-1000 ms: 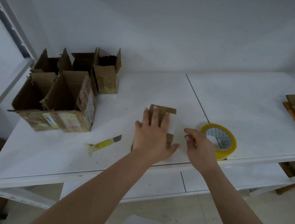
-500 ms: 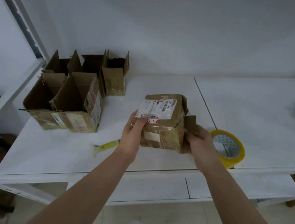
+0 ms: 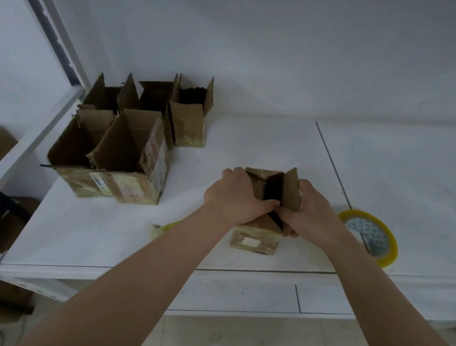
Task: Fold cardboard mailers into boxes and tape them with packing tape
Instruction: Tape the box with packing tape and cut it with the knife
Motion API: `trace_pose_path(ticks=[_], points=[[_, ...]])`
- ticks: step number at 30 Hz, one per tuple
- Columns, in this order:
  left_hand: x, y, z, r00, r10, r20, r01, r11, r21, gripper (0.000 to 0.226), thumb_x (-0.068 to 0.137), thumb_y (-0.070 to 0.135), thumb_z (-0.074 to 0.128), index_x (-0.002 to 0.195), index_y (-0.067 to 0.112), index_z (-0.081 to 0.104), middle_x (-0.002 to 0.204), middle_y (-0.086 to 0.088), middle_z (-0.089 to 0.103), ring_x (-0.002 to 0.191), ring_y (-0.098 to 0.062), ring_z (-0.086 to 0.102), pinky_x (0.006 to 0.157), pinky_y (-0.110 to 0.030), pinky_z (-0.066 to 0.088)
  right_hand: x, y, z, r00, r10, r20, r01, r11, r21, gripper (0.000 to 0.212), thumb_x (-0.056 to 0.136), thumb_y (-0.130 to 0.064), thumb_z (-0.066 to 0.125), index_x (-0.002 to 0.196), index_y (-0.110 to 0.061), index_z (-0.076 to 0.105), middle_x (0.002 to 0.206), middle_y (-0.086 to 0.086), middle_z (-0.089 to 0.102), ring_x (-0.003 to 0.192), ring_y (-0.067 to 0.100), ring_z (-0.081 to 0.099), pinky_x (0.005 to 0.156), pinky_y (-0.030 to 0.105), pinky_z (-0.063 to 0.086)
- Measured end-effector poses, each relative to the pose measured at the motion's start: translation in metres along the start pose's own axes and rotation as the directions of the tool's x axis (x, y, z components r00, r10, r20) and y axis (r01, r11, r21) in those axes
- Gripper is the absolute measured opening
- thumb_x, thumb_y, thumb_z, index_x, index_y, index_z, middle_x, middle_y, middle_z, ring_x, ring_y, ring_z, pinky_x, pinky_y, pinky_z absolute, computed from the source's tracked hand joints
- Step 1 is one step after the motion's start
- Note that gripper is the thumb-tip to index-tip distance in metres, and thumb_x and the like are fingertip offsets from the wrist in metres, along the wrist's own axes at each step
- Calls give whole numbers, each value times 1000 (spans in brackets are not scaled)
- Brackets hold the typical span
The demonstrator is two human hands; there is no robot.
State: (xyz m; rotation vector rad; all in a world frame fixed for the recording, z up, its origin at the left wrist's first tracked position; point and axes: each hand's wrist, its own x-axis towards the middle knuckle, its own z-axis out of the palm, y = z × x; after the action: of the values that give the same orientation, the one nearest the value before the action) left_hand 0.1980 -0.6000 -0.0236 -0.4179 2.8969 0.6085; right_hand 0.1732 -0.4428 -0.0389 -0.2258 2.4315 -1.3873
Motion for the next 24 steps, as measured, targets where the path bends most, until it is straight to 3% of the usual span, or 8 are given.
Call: trace_pose_path(ticks=[5, 7, 11, 13, 15, 17, 20, 24], points=[[9, -7, -22, 997, 48, 65, -30, 966, -257, 23, 81, 26, 59, 68, 8, 54, 65, -7, 60, 55, -18, 63, 48, -22, 46, 4, 2, -4, 1000, -5, 15, 4, 998, 70, 42, 87, -5, 66, 120, -20, 47, 98, 1, 59, 69, 12, 66, 45, 21, 52], [11, -18, -27, 999, 18, 51, 7, 890, -456, 19, 82, 10, 52, 64, 5, 53, 56, -9, 58, 48, -19, 61, 55, -32, 57, 6, 2, -8, 1000, 5, -3, -5, 998, 61, 41, 86, -3, 67, 120, -18, 48, 101, 4, 59, 73, 15, 66, 45, 22, 53], [11, -34, -20, 1000, 27, -7, -26, 844, -536, 15, 85, 1, 46, 86, 1, 61, 73, -15, 64, 59, -24, 67, 64, -36, 60, 11, -3, -9, 998, -19, -66, 7, 984, -177, 61, 86, -18, 72, 137, -15, 38, 123, 13, 56, 104, 30, 63, 78, 42, 58], [11, -34, -16, 993, 53, -101, -94, 887, -451, 31, 89, 1, 46, 118, 4, 56, 90, -16, 65, 71, -29, 68, 66, -33, 58, 7, -6, -4, 968, -204, -146, 95, 837, -538, 72, 86, -33, 71, 144, -15, 32, 137, 14, 45, 121, 33, 50, 95, 44, 46], [10, -32, -15, 977, 98, -188, -165, 907, -387, 47, 90, 1, 45, 135, 15, 43, 90, -11, 63, 72, -25, 64, 63, -29, 53, -1, -12, -1, 867, -490, -95, 271, 622, -734, 48, 87, -42, 66, 127, -16, 57, 135, 9, 46, 124, 34, 42, 98, 44, 37], [7, -30, -16, 960, 153, -234, -230, 907, -354, 41, 90, -1, 43, 127, 17, 49, 87, -7, 63, 66, -17, 60, 59, -22, 50, -8, -13, -2, 804, -593, 45, 442, 546, -711, 28, 87, -42, 66, 102, -20, 73, 119, 0, 59, 120, 28, 44, 98, 39, 28], [6, -26, -17, 954, 160, -255, -232, 929, -287, 34, 90, -3, 42, 107, 12, 69, 104, -3, 69, 82, -9, 57, 67, -3, 36, -15, -7, -9, 800, -574, 174, 582, 672, -457, 14, 84, -34, 73, 88, -21, 78, 95, -11, 70, 115, 17, 49, 98, 38, 22], [6, -19, -12, 957, 170, -235, -222, 950, -219, 30, 91, 3, 49, 109, 12, 71, 117, -2, 67, 111, -16, 59, 83, -8, 32, -16, -3, -20, 814, -480, 326, 577, 728, -371, 16, 82, -39, 71, 74, -26, 73, 91, -23, 68, 118, 7, 43, 106, 36, 13]])
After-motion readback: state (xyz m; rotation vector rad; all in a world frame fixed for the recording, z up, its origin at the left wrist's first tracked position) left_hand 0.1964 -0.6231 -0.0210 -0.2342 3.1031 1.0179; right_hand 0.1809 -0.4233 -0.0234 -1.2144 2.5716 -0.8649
